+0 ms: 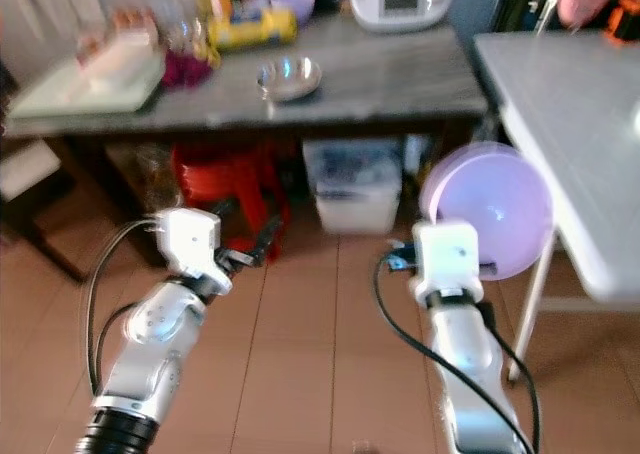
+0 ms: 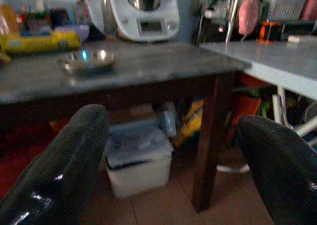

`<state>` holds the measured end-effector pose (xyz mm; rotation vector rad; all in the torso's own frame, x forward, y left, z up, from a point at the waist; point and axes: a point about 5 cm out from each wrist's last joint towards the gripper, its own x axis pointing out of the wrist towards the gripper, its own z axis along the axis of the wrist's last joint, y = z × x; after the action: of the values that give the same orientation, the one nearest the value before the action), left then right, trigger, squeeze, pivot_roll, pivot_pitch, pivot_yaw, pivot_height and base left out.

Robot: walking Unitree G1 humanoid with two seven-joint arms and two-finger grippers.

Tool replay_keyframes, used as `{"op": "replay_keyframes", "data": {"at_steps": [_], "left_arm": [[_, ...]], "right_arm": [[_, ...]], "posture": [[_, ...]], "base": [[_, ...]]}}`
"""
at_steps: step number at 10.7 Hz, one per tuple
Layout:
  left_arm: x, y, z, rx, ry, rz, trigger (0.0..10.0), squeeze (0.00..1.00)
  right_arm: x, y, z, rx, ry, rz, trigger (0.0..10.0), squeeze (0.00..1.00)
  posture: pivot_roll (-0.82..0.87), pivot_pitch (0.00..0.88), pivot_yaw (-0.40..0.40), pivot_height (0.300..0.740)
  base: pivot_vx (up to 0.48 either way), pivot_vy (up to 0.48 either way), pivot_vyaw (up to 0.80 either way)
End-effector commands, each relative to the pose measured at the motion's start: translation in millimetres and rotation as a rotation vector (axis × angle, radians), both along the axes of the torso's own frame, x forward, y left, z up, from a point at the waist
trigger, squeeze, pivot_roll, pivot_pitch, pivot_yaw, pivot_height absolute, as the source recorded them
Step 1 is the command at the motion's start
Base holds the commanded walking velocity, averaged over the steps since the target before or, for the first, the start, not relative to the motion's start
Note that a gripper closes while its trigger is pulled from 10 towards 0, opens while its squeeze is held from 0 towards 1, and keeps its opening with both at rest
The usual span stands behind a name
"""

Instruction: Setting the table

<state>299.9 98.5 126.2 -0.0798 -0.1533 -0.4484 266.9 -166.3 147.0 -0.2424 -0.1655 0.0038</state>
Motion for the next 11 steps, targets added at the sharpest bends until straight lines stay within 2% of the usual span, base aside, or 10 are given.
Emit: {"op": "replay_keyframes", "data": {"at_steps": [1, 5, 8, 11], "left_arm": [[1.3, 13.5, 0.4, 0.019, -0.006, 0.038, 10.0, 0.0], [1.0, 11.7, 0.0, 0.02, -0.009, 0.035, 10.0, 0.0], [1.2, 10.9, 0.8, 0.021, -0.011, 0.035, 10.0, 0.0], [1.4, 7.3, 2.1, 0.017, -0.014, 0.023, 10.0, 0.0]], "right_arm": [[0.9, 14.6, 11.9, 0.0, -0.053, 0.057, 10.0, 0.0], [5.3, 16.6, 18.6, -0.002, -0.066, 0.069, 10.0, 0.0], [5.8, 18.5, 19.4, -0.012, -0.07, 0.08, 10.0, 0.0], [5.1, 18.3, 19.4, -0.015, -0.07, 0.076, 10.0, 0.0]], "posture": [[-0.17, 0.071, 0.078, 0.74], [-0.16, 0.057, 0.074, 0.74], [-0.17, 0.058, 0.078, 0.74], [-0.17, 0.06, 0.08, 0.74]], "base": [[0.472, 0.0, 0.0], [0.478, 0.0, 0.57], [0.458, 0.0, 0.0], [0.459, 0.0, 0.79]]}}
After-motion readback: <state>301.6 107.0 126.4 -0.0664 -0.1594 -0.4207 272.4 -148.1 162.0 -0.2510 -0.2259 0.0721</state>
